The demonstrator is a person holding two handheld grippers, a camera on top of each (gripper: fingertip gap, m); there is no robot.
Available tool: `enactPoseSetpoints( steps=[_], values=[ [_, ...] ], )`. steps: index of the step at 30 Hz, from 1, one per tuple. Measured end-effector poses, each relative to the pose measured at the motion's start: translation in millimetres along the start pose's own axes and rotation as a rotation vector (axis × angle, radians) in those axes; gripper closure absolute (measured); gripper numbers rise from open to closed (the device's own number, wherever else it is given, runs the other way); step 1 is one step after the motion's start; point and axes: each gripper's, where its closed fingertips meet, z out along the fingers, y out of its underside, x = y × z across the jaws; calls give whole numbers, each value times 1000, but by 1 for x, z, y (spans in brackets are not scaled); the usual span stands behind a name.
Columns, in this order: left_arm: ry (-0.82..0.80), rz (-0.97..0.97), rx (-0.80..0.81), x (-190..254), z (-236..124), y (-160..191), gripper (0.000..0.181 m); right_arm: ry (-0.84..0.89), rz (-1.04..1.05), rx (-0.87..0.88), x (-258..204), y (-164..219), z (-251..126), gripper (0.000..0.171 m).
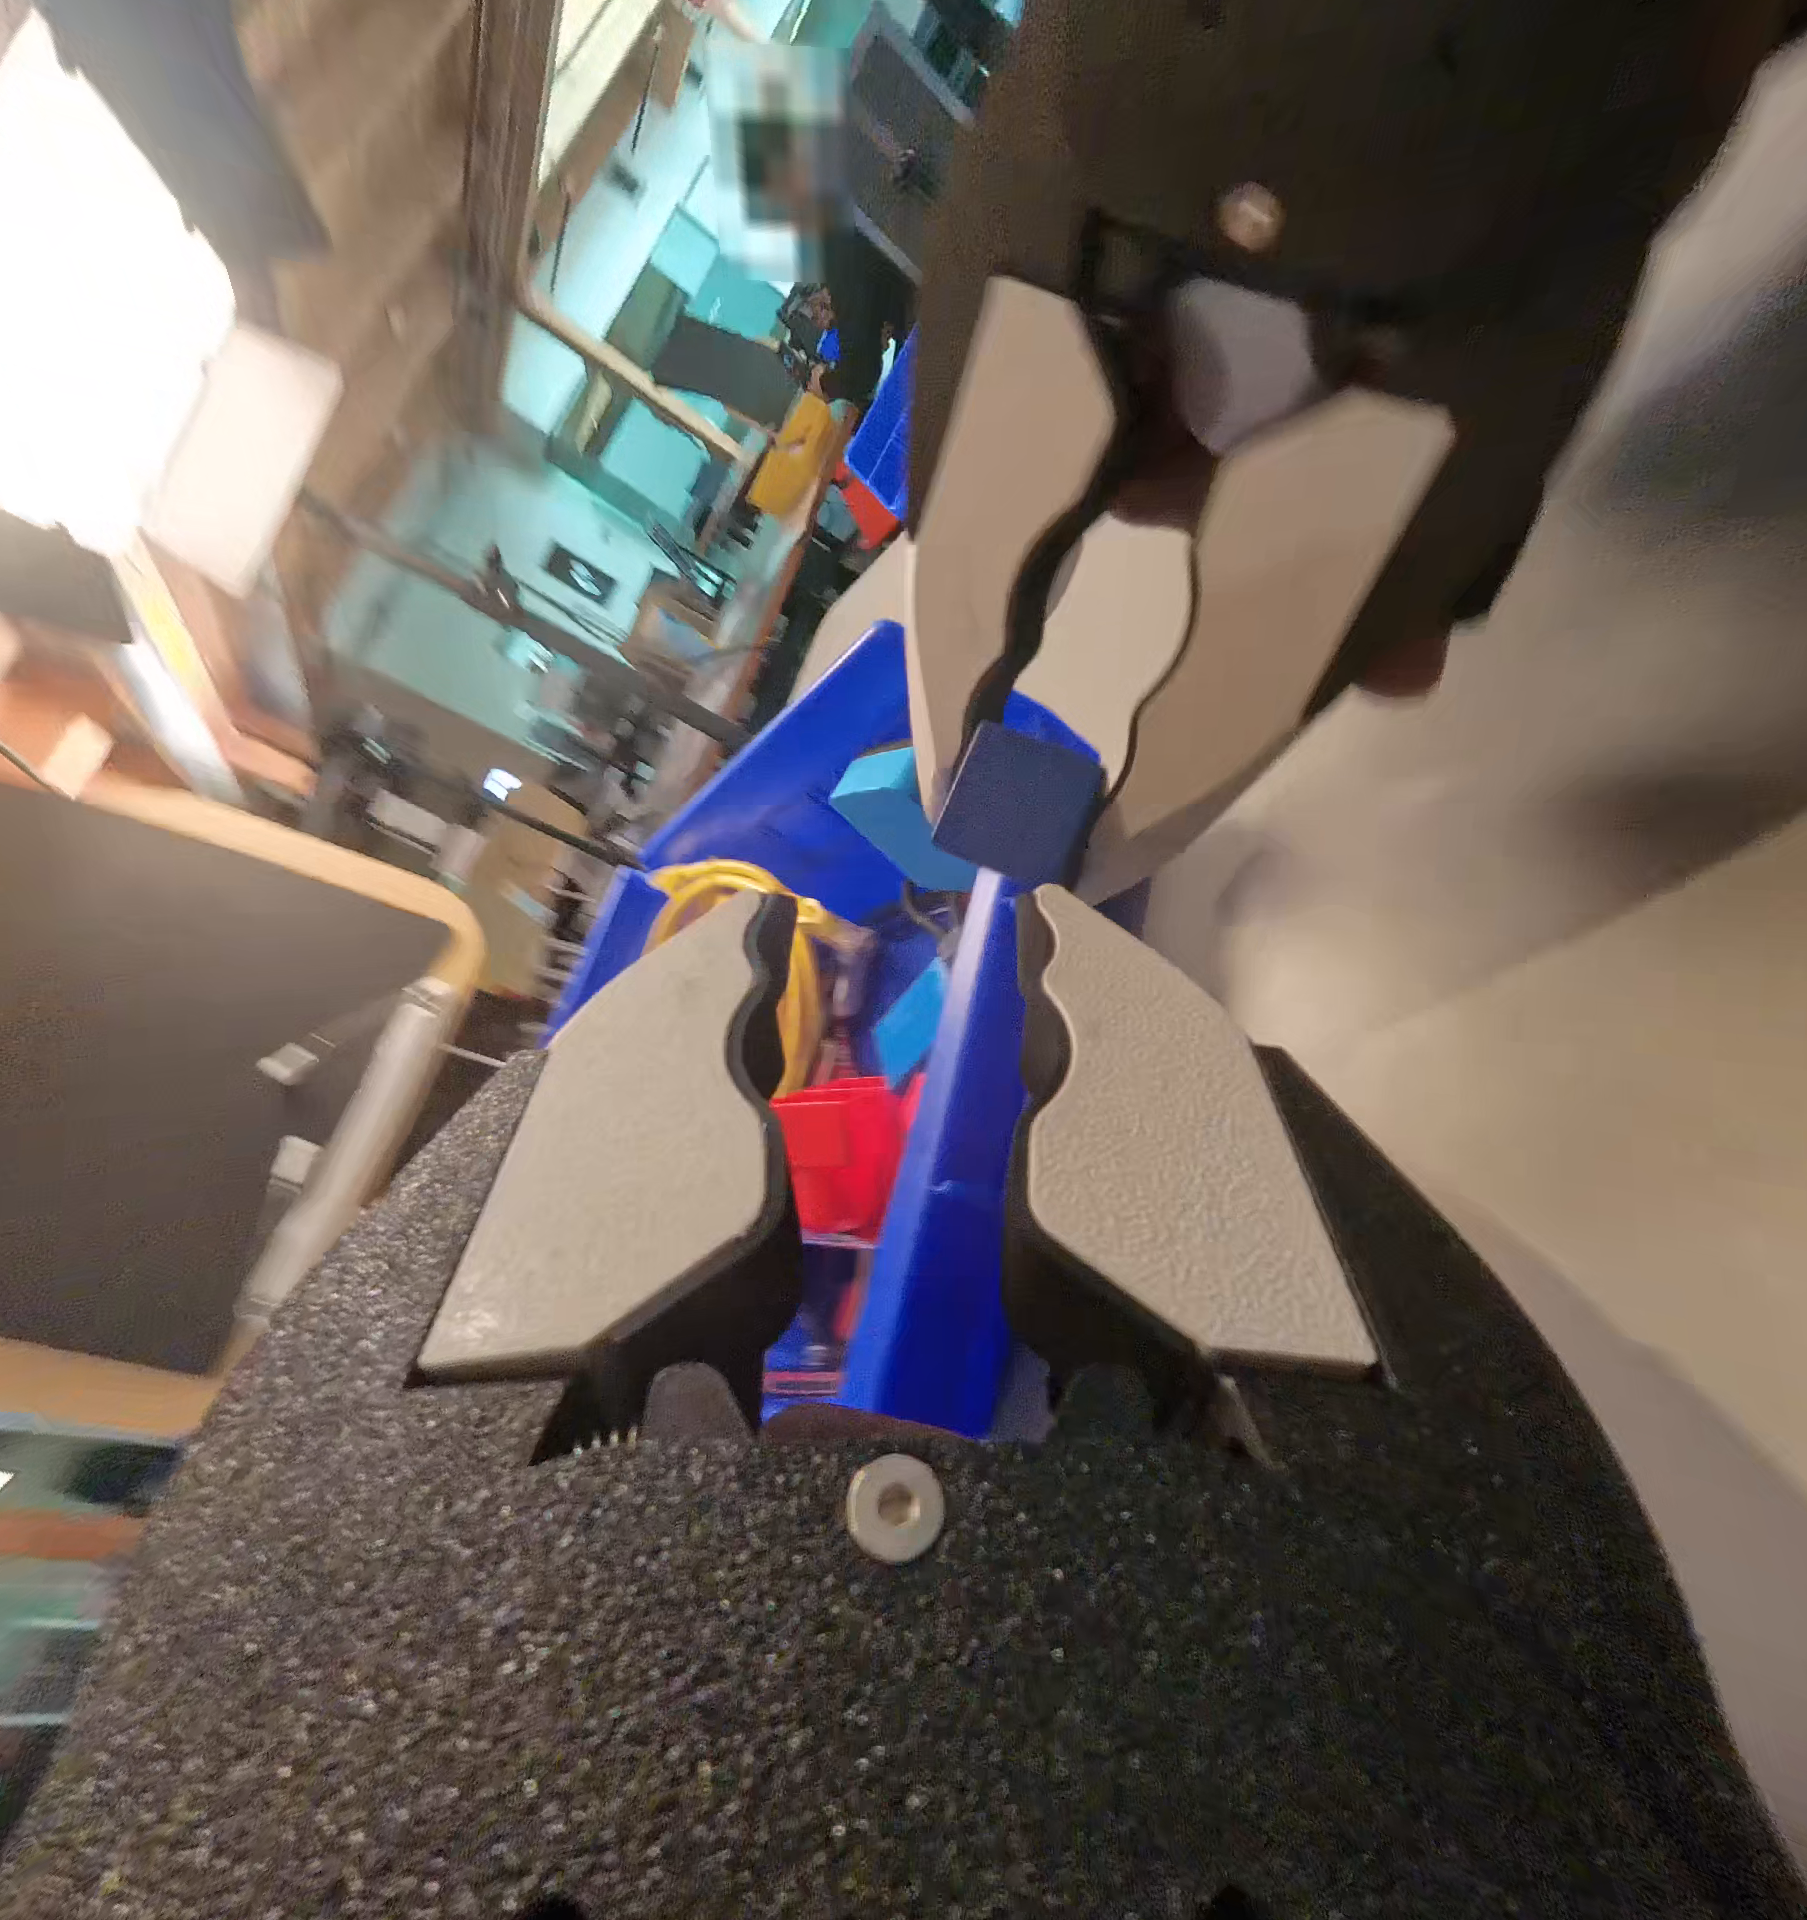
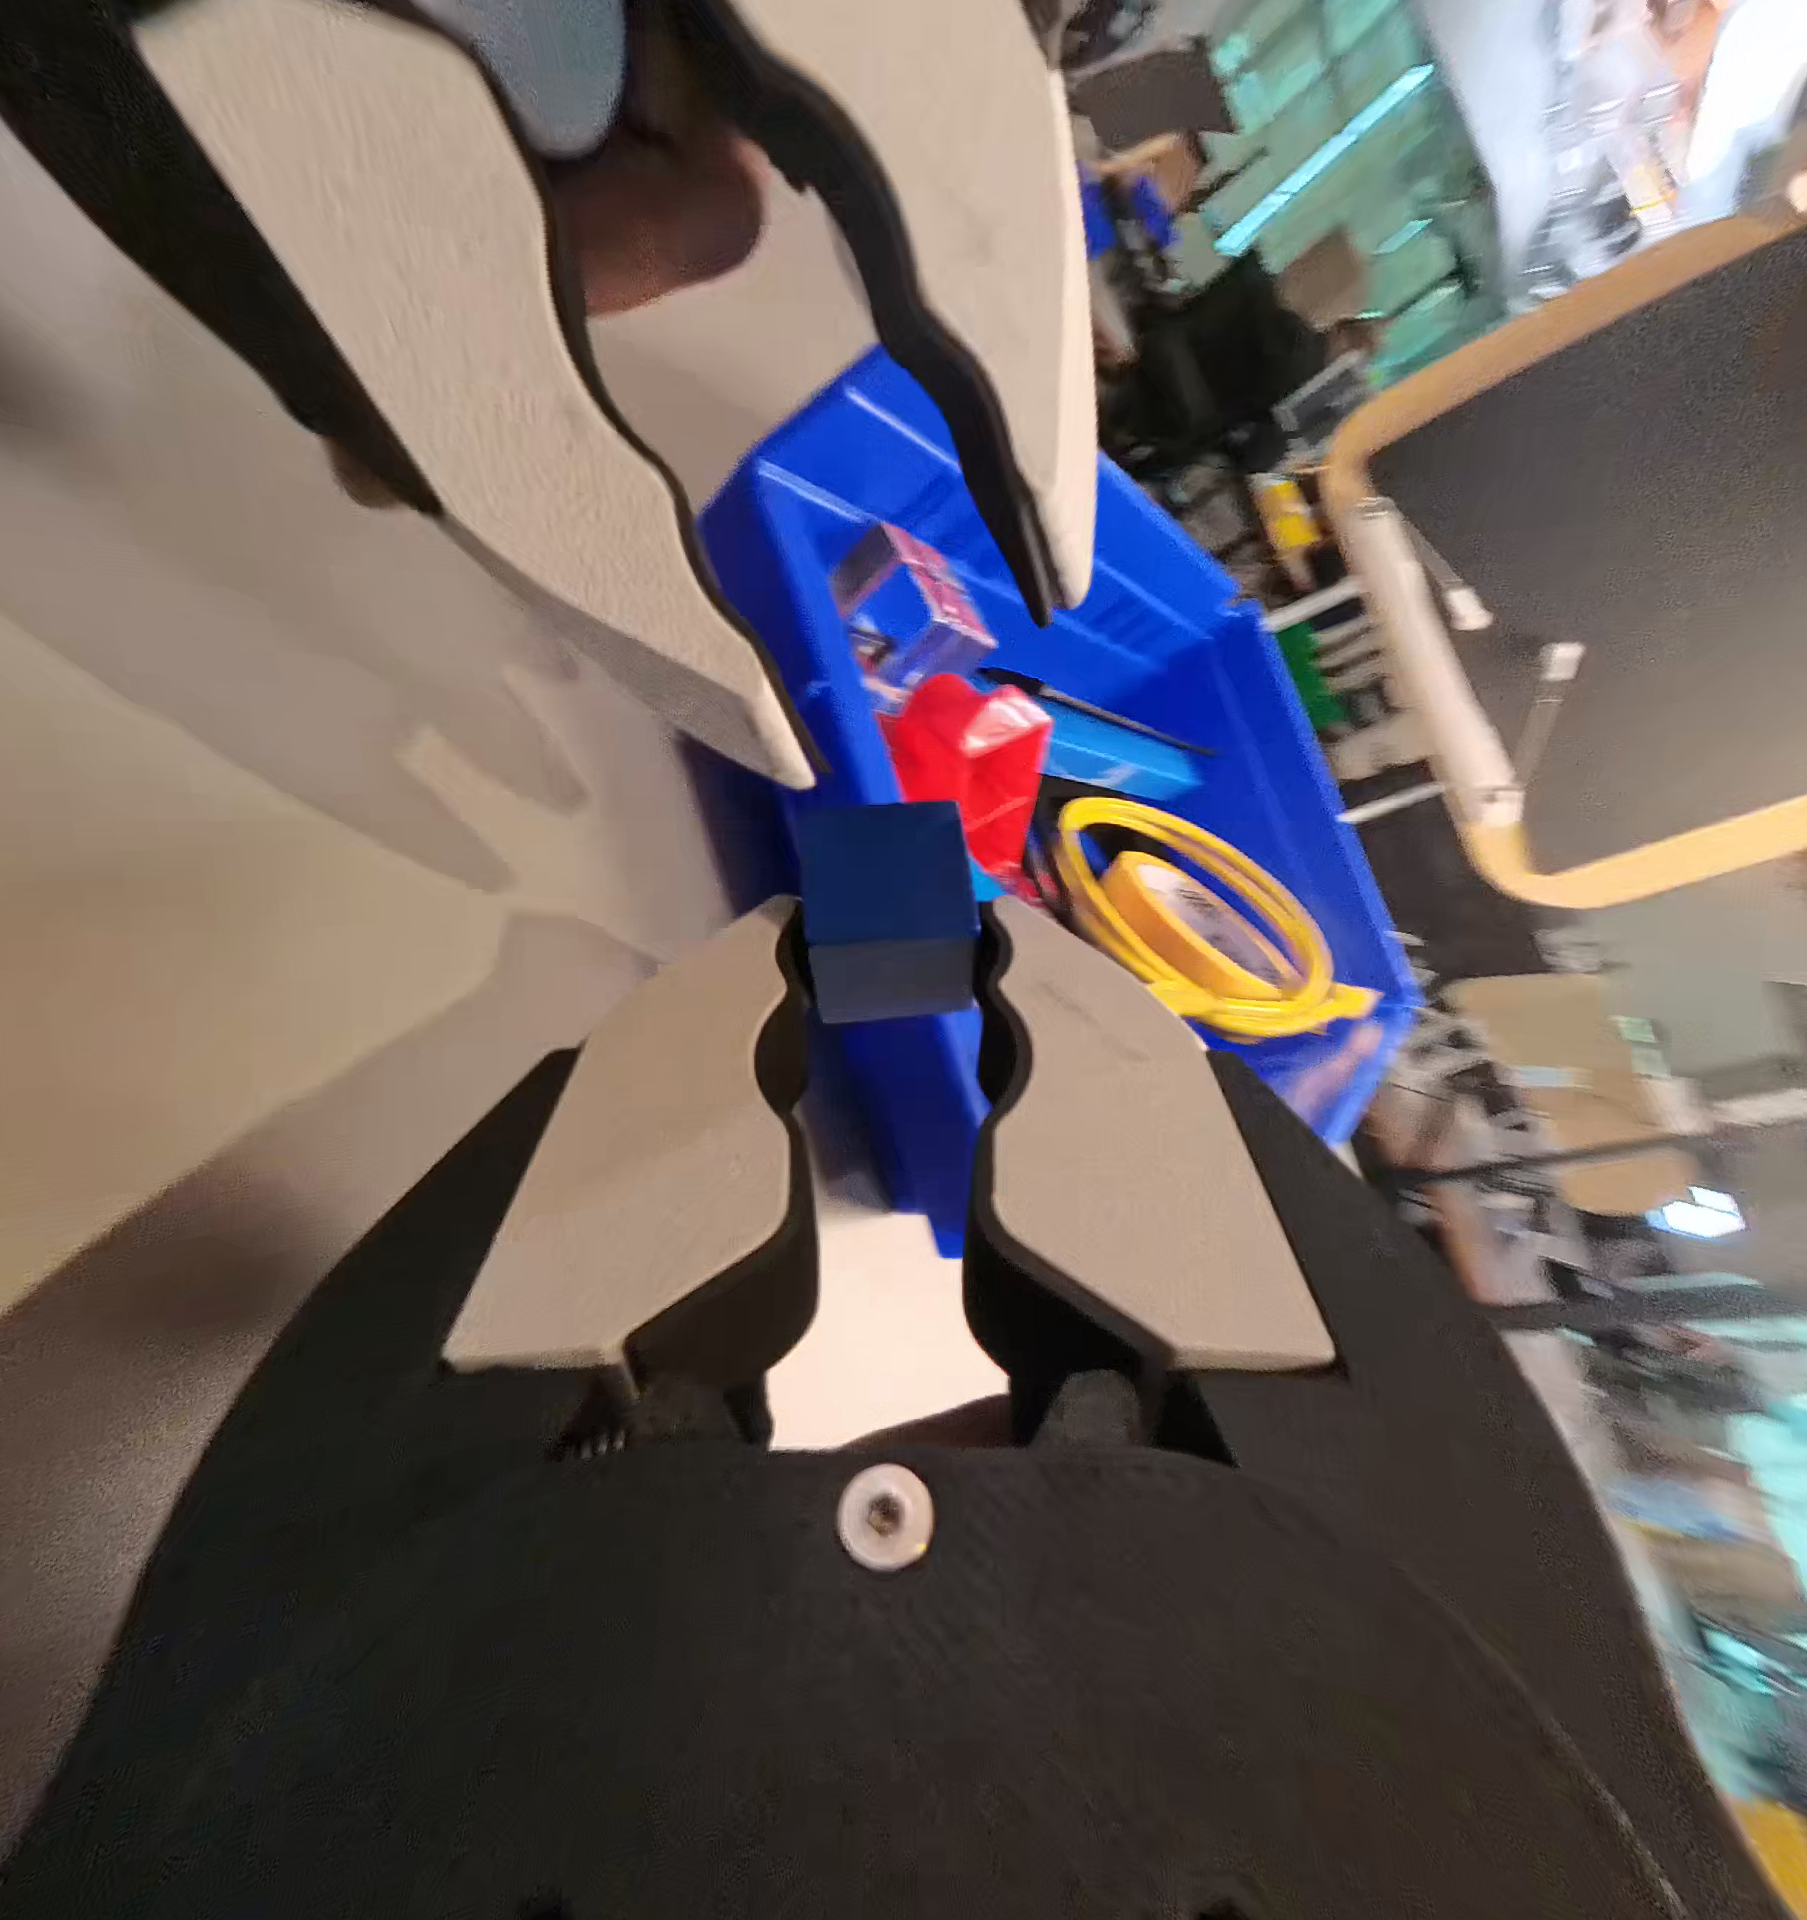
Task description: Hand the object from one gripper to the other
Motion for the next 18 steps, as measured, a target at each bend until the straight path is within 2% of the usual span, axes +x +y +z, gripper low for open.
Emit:
enactPoseSetpoints(
  steps=[4,8,12,16,18],
  values=[
    [107,-512,39,2,6,-8,133,160,-72,-26,16,0,0,142],
    [149,-806,34,6,12,-6,130,241,-111,-28,21,-6,-2,142],
    [212,-946,30,17,17,-7,129,273,-167,-66,15,-8,3,142],
    [191,-909,0,23,19,-3,146,287,-227,-54,7,-15,5,142],
    [190,-899,10,22,19,-2,146,279,-221,-37,8,-17,4,141]
  ],
)
